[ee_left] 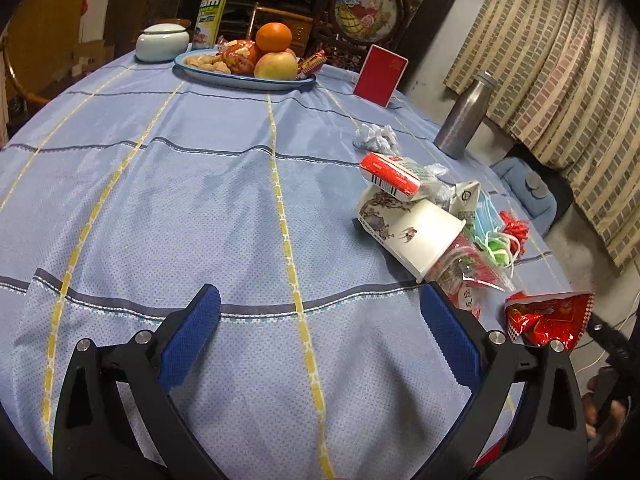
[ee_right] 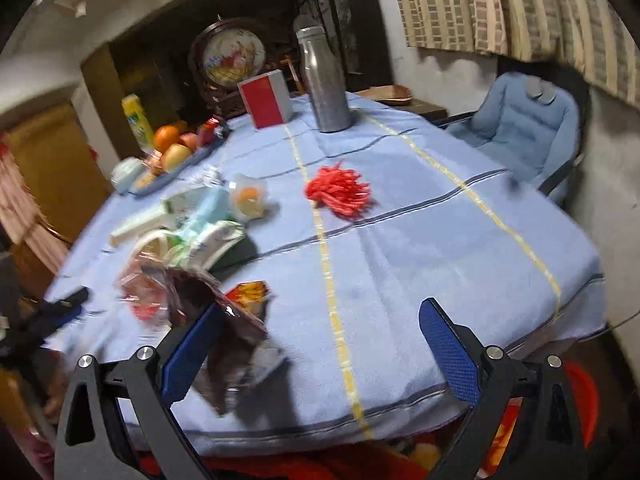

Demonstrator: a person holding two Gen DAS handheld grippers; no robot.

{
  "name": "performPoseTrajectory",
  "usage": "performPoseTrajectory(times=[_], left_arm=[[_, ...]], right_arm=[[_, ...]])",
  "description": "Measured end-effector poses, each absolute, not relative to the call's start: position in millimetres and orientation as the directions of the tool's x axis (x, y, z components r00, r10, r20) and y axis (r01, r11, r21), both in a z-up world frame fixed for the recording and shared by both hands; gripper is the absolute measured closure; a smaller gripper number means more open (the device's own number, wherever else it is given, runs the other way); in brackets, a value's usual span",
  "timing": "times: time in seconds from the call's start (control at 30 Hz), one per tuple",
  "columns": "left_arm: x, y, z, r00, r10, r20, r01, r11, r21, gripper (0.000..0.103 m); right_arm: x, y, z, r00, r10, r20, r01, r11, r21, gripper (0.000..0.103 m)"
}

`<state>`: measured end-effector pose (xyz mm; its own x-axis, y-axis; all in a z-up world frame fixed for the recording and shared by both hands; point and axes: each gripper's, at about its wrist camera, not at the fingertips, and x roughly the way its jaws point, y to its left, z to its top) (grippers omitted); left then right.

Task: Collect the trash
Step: 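Grasp the red chip bag with the right tool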

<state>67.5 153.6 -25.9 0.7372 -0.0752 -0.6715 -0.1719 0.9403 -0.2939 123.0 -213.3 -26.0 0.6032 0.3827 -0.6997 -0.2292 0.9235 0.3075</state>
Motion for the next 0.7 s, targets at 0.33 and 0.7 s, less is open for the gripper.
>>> performPoseTrajectory(times=[0.33,0.7], left_arm=[[68.1,147.0,-26.5,0.737,-0.059,-0.673,-0.156,0.955,-0.254,0.007],[68.2,148.4,-27.0,0.738,-0.067,-0.671,-0.152,0.953,-0.262,0.007]], right_arm=[[103.3,-188.3,-14.1,0.647,0.361,-0.672,-0.330,0.926,0.181,0.006],[93.6,-212.0,6.5,0.649,0.484,-0.587,-0.364,0.875,0.320,0.006]])
